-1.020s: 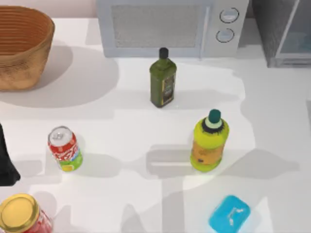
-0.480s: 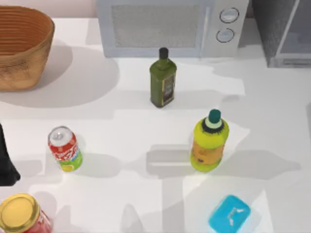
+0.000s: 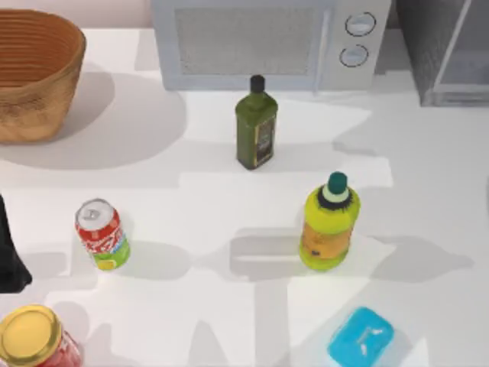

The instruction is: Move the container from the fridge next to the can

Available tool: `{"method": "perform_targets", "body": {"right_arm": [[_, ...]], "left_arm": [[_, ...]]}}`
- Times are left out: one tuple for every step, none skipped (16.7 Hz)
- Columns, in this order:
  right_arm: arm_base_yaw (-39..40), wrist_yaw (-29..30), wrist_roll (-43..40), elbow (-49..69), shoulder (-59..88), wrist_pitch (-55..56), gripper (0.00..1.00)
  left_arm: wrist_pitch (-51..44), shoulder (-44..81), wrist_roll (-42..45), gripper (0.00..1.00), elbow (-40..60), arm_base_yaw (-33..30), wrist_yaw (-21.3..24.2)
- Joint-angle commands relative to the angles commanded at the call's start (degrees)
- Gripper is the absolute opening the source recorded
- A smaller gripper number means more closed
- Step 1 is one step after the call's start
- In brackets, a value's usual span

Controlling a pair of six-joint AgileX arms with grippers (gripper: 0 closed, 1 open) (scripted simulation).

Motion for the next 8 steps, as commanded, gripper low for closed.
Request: {"method": "perform_targets", "body": {"right_arm": [[-0.39, -0.47, -0.02, -4.10, -2.17, 1.12, 0.00], [-0.79, -0.94, -0.04, -8.28, -4.38, 2.23, 0.00], [-1.20, -1.38, -0.05, -12.12, -6.55, 3.30, 0.00], [-1.59, -1.80, -0.07, -15.40, -8.61, 4.33, 0.00], [-1.95, -2.18, -0.08, -18.08, -10.49, 5.28, 0.00], [-2.26, -2.50, -0.08, -20.17, -12.07, 6.11, 0.00], [-2.50, -2.75, -0.09, -21.63, -13.25, 6.77, 0.00], [-2.65, -2.90, -0.08, -22.47, -13.97, 7.19, 0.00]], "left_arm": [[0.00, 0.00, 0.00, 1.00, 0.00, 0.00, 0.00], [0.00, 0.00, 0.00, 1.00, 0.00, 0.00, 0.00], [0.00, 0.00, 0.00, 1.00, 0.00, 0.00, 0.00], [0.00, 0.00, 0.00, 1.00, 0.00, 0.00, 0.00], [0.00, 0.00, 0.00, 1.00, 0.00, 0.00, 0.00], [0.00, 0.00, 0.00, 1.00, 0.00, 0.00, 0.00], [0.00, 0.00, 0.00, 1.00, 0.00, 0.00, 0.00], [0.00, 0.00, 0.00, 1.00, 0.00, 0.00, 0.00]]}}
